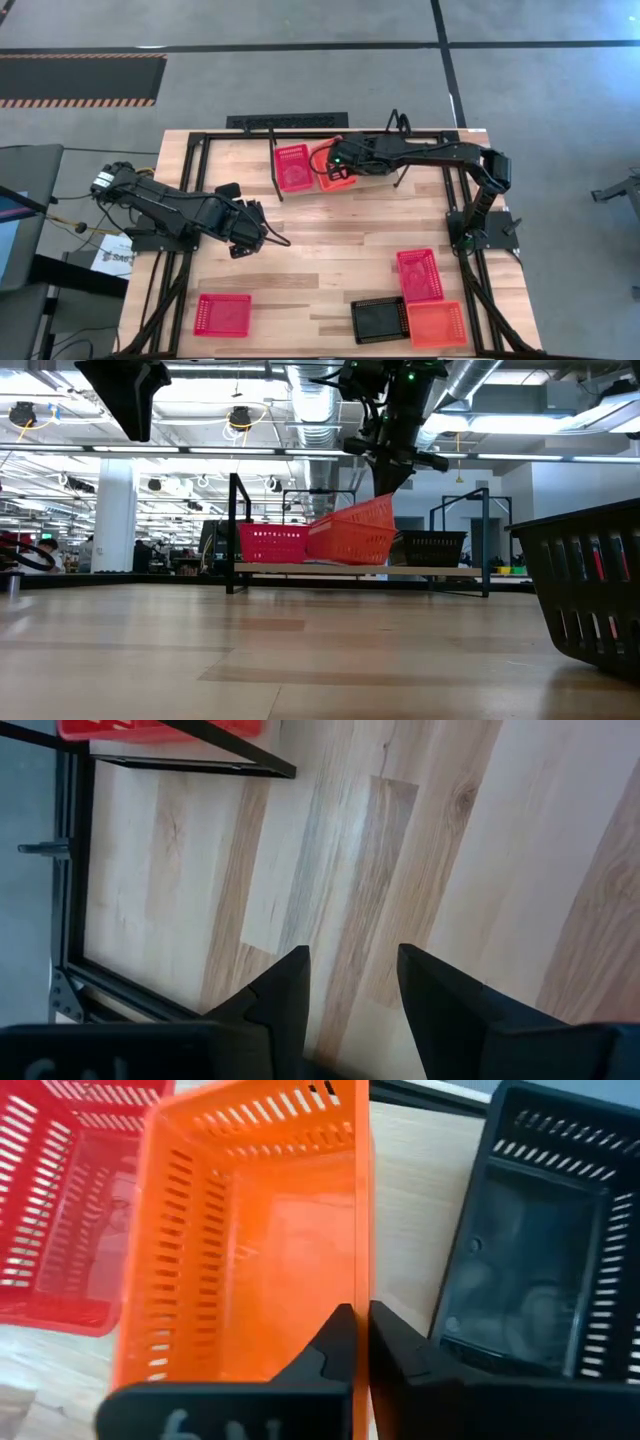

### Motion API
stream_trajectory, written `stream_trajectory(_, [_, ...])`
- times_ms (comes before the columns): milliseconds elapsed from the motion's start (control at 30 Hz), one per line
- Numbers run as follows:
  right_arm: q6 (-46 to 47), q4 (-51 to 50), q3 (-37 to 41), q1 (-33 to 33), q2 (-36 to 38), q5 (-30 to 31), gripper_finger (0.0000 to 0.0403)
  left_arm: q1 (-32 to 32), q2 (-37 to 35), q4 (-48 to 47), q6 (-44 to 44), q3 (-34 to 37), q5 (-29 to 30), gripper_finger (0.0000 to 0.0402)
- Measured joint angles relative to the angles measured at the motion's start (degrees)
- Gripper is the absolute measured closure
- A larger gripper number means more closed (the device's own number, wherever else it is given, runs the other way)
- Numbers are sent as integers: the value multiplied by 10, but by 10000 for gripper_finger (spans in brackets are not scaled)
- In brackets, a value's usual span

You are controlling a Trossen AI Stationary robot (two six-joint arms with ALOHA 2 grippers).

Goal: Stack baskets on shelf by color
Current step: Stack the left orange bin into the orange bin on the shelf

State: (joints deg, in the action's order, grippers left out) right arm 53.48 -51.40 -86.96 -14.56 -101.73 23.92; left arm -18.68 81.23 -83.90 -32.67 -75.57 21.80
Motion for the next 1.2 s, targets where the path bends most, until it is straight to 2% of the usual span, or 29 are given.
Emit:
stream_trajectory(100, [0,0,0,-1,0,0,363,0,0,1,0,0,0,261])
stream_trajectory(300, [-9,0,0,-1,0,2,394,0,0,1,-2,0,0,261])
stream_trajectory(967, [0,37,1,10,12,34,401,0,0,5,-4,0,0,261])
stream_trajectory(1200, [1,48,0,18,39,49,402,0,0,5,-4,0,0,261])
